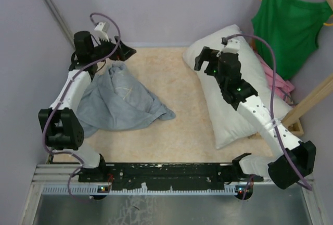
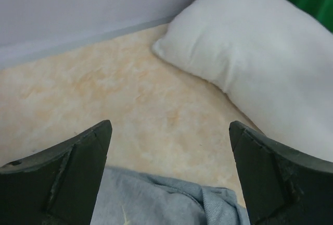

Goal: Remove the pillowcase from the pillow
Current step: Place the pillow at the center of the board, then adjust the pillowcase at the center of the board.

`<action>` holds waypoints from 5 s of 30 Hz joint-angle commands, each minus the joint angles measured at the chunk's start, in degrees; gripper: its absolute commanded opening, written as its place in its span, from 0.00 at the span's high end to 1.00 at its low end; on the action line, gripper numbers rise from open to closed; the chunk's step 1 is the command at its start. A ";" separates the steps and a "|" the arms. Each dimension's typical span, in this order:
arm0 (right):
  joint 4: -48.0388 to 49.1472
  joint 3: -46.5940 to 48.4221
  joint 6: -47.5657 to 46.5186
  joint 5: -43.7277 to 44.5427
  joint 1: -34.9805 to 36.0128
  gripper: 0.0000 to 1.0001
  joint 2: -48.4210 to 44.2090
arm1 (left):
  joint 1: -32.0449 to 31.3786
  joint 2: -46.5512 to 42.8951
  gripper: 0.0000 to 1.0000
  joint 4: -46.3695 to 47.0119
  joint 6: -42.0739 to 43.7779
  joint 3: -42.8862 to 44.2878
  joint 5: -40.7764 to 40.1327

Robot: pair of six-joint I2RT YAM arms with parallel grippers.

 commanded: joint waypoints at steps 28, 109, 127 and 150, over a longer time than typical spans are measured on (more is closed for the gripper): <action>11.49 -14.95 36.34 -27.12 21.94 0.08 16.84 | -1.35 13.53 0.00 -12.91 15.74 7.72 -42.55; 11.63 -10.05 30.59 -52.66 -21.34 1.00 18.52 | 8.00 5.09 0.17 -22.30 2.65 4.16 -10.04; 14.96 -13.46 31.86 -54.74 -21.30 1.00 18.16 | -1.72 24.08 0.31 -22.35 7.69 5.33 -12.08; 24.50 -7.59 37.78 -56.04 -29.66 1.00 17.11 | 7.58 -17.59 1.00 -30.81 -5.76 -4.86 -34.12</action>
